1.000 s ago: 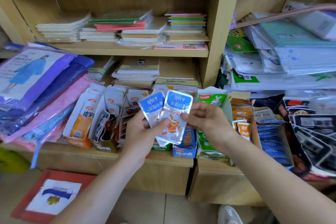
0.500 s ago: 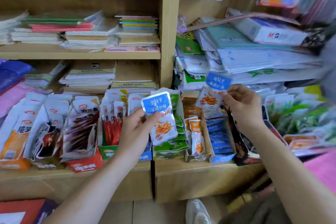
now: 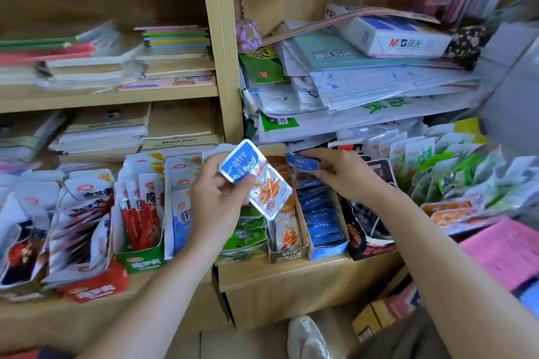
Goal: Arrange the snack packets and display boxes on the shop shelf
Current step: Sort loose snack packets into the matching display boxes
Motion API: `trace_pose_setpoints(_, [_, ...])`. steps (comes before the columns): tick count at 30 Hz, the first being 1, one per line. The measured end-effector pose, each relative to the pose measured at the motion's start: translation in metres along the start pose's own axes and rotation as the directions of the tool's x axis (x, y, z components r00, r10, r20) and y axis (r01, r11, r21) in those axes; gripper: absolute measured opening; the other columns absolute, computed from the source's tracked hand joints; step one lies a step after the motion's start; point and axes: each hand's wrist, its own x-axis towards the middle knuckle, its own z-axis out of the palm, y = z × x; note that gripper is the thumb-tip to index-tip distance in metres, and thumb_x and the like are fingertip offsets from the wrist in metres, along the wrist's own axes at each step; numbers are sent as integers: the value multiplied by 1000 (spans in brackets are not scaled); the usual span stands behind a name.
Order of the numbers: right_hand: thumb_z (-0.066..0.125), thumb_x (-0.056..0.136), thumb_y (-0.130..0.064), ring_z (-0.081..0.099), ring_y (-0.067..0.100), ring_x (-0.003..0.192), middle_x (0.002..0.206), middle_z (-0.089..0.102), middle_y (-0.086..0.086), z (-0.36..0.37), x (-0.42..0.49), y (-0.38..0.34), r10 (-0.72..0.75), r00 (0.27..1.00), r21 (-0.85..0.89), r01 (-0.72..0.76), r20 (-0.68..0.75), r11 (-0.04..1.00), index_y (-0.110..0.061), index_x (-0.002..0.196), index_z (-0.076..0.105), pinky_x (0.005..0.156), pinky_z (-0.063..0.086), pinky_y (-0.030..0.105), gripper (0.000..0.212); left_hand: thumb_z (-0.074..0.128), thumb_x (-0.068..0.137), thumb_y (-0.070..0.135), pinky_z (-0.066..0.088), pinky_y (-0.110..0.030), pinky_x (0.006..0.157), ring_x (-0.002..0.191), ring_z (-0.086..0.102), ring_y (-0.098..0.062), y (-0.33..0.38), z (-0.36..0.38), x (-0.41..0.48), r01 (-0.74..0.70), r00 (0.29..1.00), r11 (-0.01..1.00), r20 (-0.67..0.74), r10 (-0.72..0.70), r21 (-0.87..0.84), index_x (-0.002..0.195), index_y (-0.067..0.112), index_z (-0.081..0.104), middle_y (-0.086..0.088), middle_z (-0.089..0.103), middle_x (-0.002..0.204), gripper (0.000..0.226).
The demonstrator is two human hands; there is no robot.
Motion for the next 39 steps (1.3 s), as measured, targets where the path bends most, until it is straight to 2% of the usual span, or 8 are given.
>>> trace_pose_setpoints(6, [75,84,-41,50,0,91,103,61,-22,-2,-21,-11,-119,974,-17,125,193,992,-30,126,66,76,36,5,45,73,91,11,60,-30,64,88,73,-12,-4,-6,9,-21,999,999,-31,22,41,124,28,58,5,75,101,40])
trace_pose_setpoints(15, [51,88,-63,35,19,120,106,55,-5,22,-35,1,-6,994,-426,52,108,903,-29,123,54,97,30,48,49,63,97,10,58,-24,62,88,73,-10,-6,1,13,-111,993,993,-23,112,32,123,25,58,2,75,103,30])
trace_pose_setpoints(21, [68,84,-50,35,14,123,131,59,-15,18,-53,3,-102,993,-228,112,56,967,-30,136,55,94,16,36,57,59,100,11,63,-35,73,89,73,-8,-8,27,12,-246,967,968,84,241,51,108,34,56,5,73,101,25])
trace_pose_setpoints(26, [76,84,-24,55,7,112,117,67,-10,-2,-77,3,-114,973,-22,112,-200,993,-20,125,67,99,46,31,42,61,99,18,53,-51,57,70,70,-20,-25,56,11,-362,923,914,211,323,183,114,23,67,6,75,88,16])
trace_pose_setpoints(29, [78,83,-15,59,1,92,105,67,-9,-9,-86,3,-45,939,36,61,-342,997,-17,118,69,82,48,8,36,59,100,20,47,-24,51,62,63,-5,-34,70,9,-459,863,823,387,325,335,125,23,70,4,76,88,27])
trace_pose_setpoints(31, [78,82,-14,58,0,86,104,64,-9,-10,-87,6,-15,936,39,30,-351,999,-16,121,67,78,45,3,40,58,100,22,55,-24,78,92,65,2,-41,74,8,-576,779,685,553,294,447,128,24,69,5,75,112,30])
trace_pose_setpoints(34, [78,82,-19,58,9,112,124,65,-4,-6,-86,12,-63,971,-69,48,-230,996,-17,130,62,97,48,21,50,56,99,38,32,-41,113,135,46,-15,-42,73,7,-656,718,472,681,149,589,139,30,58,9,60,140,41])
trace_pose_setpoints(39, [77,79,-36,55,27,122,134,63,-3,11,-82,8,-148,984,-420,93,-100,903,-26,134,60,94,48,47,58,48,99,45,17,-44,109,144,19,-16,-32,62,8,-721,631,332,774,-48,608,152,41,35,19,29,161,55])
